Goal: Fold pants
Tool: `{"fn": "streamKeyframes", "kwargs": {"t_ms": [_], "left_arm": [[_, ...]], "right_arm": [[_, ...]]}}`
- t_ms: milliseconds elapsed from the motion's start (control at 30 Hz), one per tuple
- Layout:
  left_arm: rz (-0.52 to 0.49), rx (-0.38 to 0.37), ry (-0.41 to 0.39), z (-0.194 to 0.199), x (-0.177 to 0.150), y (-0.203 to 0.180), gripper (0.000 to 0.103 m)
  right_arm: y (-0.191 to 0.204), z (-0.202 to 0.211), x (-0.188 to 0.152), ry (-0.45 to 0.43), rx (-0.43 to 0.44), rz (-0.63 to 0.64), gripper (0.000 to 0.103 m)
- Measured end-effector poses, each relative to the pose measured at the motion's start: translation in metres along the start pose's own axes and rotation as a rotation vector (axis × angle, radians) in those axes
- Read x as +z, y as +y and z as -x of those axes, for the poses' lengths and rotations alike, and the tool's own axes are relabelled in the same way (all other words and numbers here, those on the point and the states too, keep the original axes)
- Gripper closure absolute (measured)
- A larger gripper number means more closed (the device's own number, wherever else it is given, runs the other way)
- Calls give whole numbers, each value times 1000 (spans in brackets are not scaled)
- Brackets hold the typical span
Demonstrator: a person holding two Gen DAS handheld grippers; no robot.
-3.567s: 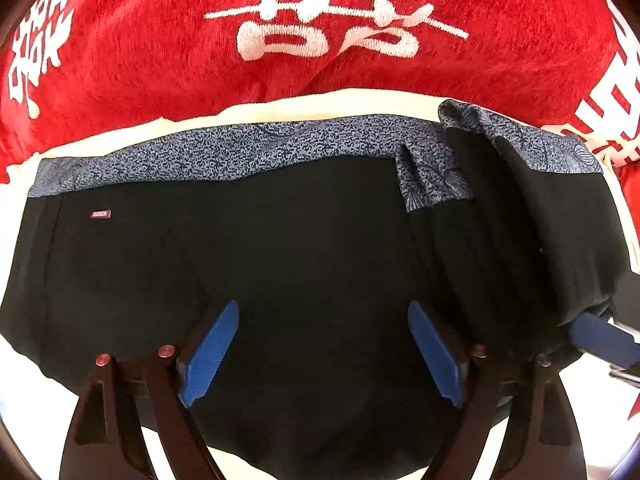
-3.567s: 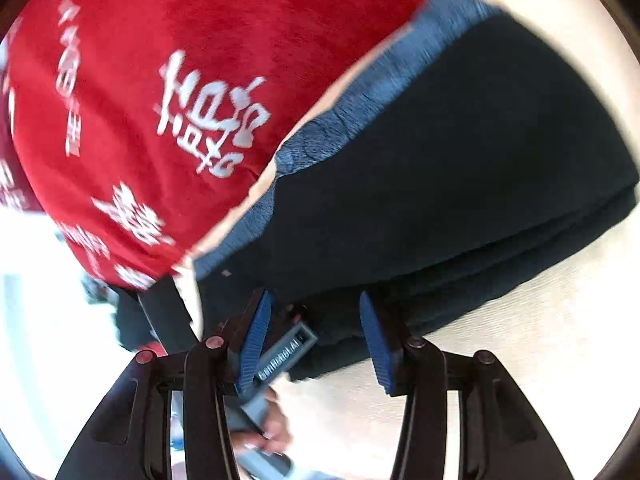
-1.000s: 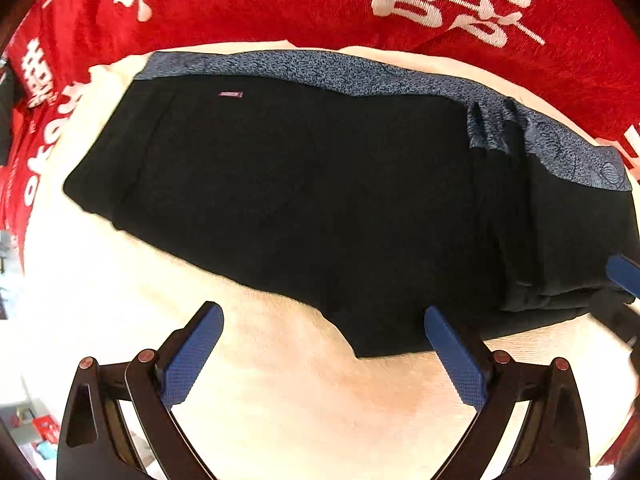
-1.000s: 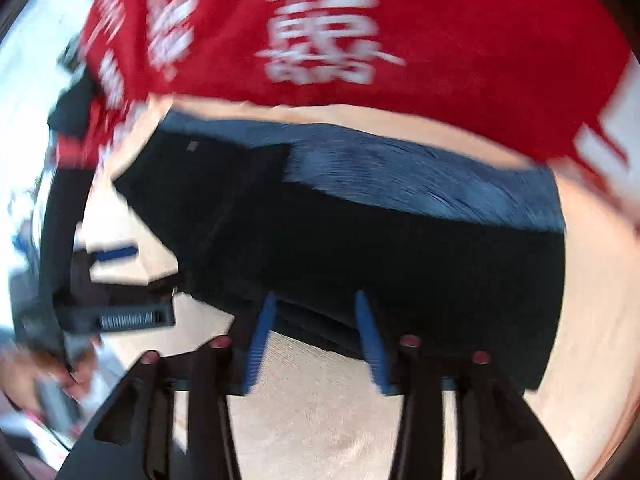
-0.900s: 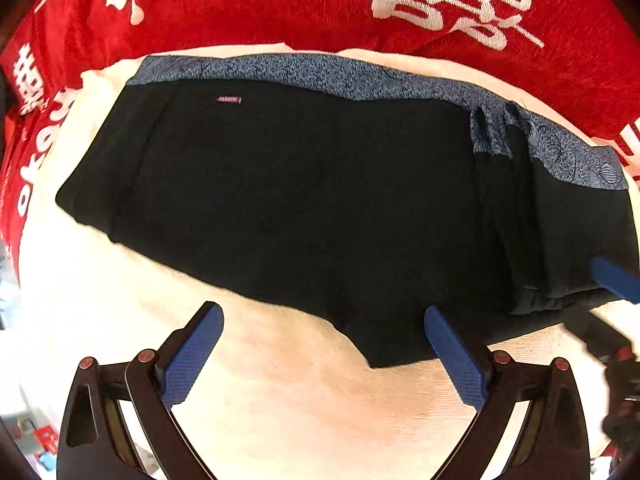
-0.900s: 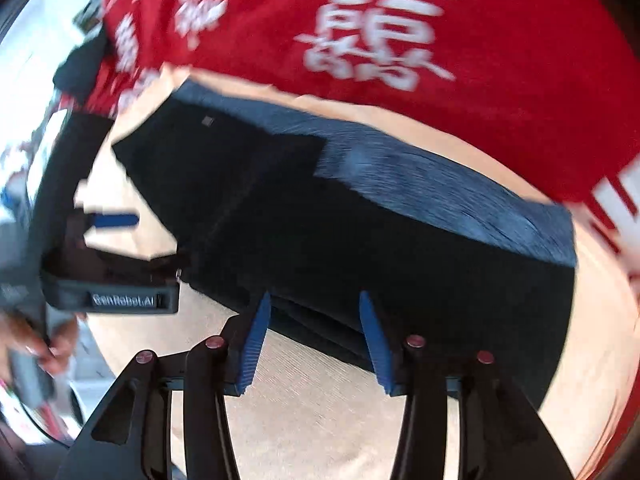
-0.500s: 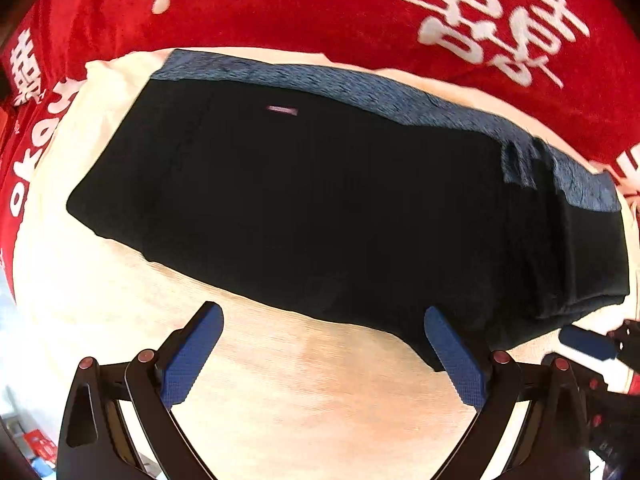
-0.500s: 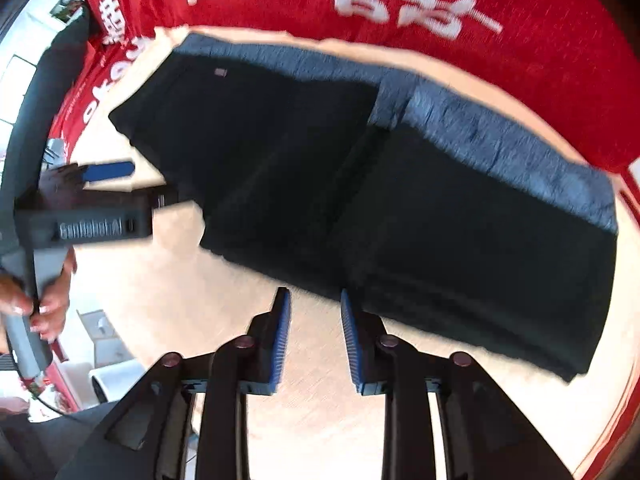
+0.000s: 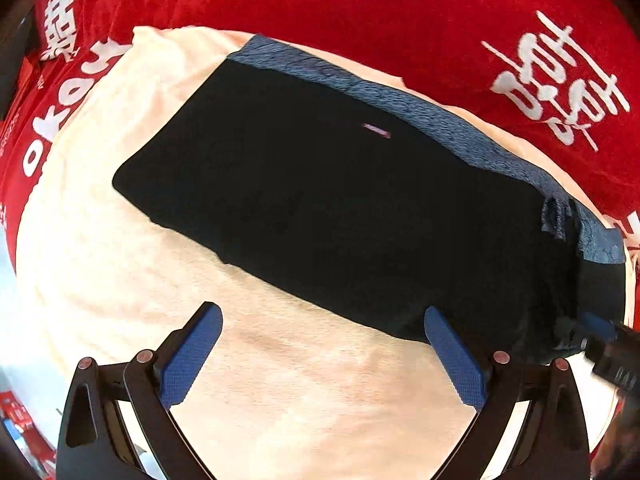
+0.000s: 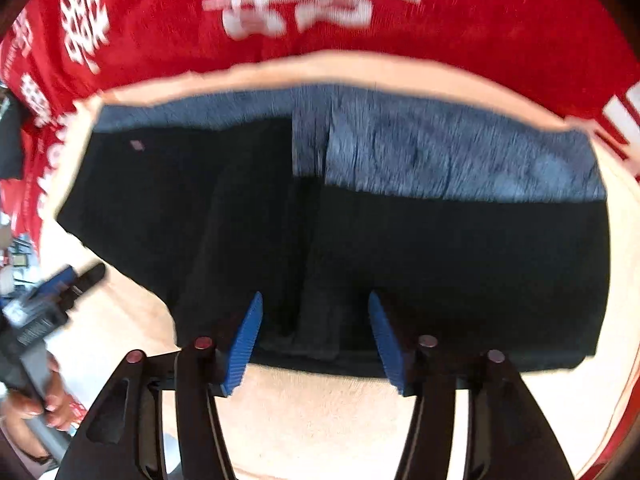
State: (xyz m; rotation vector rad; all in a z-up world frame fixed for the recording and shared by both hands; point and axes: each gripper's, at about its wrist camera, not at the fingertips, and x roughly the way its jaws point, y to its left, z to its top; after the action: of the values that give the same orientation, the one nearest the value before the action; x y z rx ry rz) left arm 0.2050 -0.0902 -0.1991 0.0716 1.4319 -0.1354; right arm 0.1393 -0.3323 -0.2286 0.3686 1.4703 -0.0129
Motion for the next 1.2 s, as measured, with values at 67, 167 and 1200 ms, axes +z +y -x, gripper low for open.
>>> {"fn": "streamKeyframes", "kwargs": {"t_ms": [67, 167, 1200], "left_arm": [[12, 0, 3, -3, 1, 5, 1], [30, 3, 6, -6, 3, 13, 1], [79, 28, 35, -15, 15, 44, 1]], "right_arm": [[16, 1, -9, -14, -45, 76, 30], [41, -1, -19, 0, -137, 202, 28], [71, -34, 11, 83, 53, 88, 19]]}}
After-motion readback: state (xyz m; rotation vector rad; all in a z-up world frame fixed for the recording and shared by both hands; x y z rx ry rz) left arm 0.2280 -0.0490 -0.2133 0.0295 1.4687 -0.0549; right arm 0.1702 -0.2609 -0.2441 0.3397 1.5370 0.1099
